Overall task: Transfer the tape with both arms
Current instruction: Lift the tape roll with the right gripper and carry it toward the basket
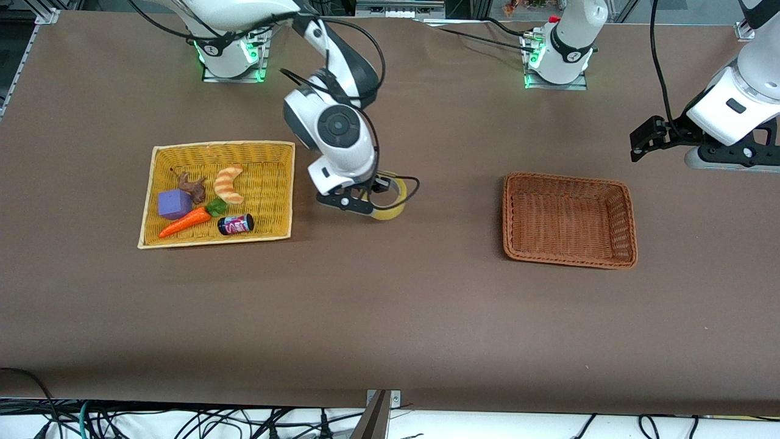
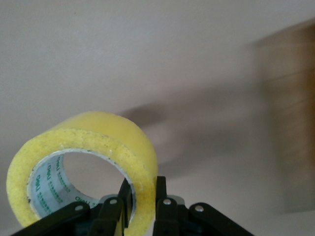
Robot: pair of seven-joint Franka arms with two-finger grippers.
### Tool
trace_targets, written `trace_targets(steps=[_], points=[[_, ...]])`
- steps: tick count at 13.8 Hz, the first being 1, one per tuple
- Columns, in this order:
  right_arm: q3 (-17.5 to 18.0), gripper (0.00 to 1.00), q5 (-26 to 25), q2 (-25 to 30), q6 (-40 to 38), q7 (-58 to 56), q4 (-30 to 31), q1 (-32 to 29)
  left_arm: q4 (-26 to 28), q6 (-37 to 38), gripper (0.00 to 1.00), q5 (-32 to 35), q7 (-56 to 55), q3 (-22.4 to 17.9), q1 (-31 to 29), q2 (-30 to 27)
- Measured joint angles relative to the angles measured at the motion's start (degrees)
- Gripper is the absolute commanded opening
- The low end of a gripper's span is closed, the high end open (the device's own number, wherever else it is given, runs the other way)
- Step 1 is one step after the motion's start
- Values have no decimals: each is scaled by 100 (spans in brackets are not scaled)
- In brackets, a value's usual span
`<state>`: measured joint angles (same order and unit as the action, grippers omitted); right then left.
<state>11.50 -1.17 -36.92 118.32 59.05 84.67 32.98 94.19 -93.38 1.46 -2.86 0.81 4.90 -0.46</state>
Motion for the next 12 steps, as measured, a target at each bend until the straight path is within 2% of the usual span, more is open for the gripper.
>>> trace_targets(steps=[4, 9, 10, 11, 12], points=[[-2, 0, 0, -616, 413, 451, -307, 328, 0, 0, 100, 0, 0, 0, 0, 0], [-30, 0, 0, -948, 480, 519, -320, 396, 0, 0, 100, 0, 0, 0, 0, 0], [-29, 9, 0, -980, 485, 519, -325, 397, 0, 0, 100, 0, 0, 0, 0, 0], [-29, 25, 1, -1008, 494, 519, -335, 400, 0, 0, 100, 0, 0, 0, 0, 0], [-29, 54, 1, -1015, 499, 519, -344, 401, 0, 0, 100, 0, 0, 0, 0, 0]])
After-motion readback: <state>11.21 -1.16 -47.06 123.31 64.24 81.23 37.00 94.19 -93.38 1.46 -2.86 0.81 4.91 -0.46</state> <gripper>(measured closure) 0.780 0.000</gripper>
